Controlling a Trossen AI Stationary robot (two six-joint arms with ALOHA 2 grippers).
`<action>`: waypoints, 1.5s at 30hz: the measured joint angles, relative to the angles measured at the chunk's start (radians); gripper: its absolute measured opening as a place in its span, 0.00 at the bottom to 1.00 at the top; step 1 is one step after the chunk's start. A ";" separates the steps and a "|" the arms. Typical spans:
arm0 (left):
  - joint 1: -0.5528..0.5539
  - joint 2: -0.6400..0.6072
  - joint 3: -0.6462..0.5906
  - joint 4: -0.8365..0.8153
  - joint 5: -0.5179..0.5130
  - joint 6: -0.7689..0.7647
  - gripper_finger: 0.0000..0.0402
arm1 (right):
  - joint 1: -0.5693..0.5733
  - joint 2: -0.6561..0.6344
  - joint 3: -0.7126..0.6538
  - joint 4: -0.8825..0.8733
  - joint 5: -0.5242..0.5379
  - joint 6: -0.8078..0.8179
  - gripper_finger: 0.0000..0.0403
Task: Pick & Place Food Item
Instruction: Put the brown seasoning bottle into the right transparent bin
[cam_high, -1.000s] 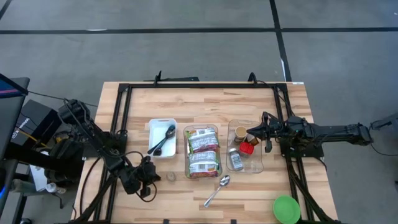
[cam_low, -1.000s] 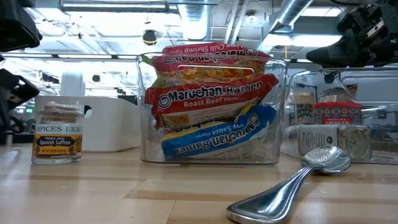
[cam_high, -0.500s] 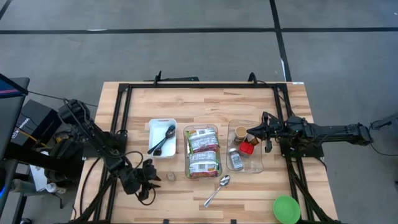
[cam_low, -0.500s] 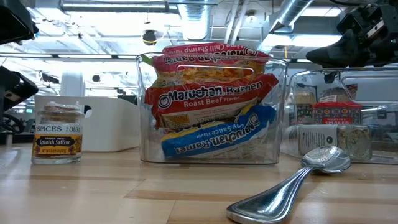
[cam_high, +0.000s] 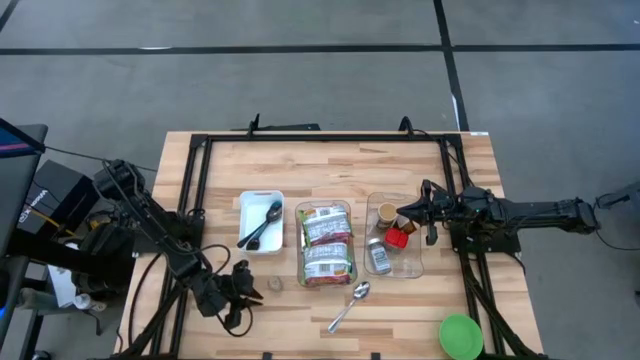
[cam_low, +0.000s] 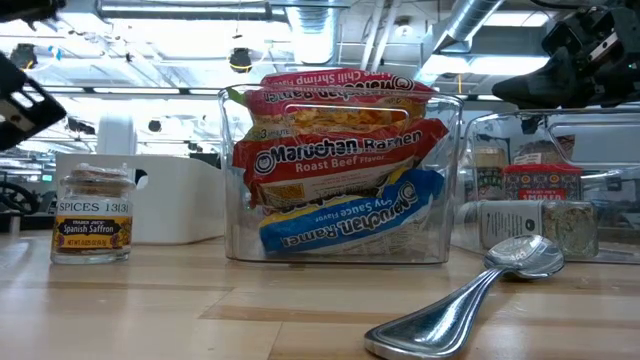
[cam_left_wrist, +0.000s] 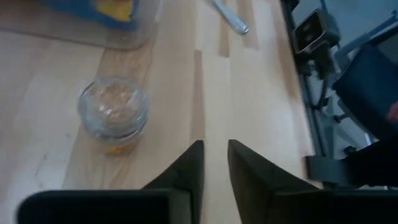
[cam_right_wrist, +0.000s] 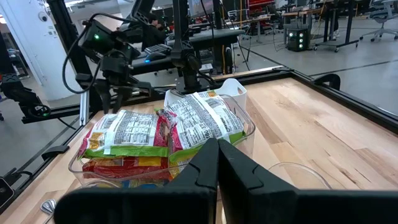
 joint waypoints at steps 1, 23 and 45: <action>0.000 0.000 0.008 0.001 0.000 0.000 0.14 | 0.000 0.000 0.000 0.000 0.000 0.000 0.00; -0.031 0.138 0.262 -0.252 -0.163 -0.131 0.00 | 0.000 0.000 0.000 0.000 0.000 0.000 0.00; -0.024 0.139 0.125 -0.260 -0.173 -0.265 0.00 | 0.000 0.000 0.000 -0.003 0.000 0.000 0.00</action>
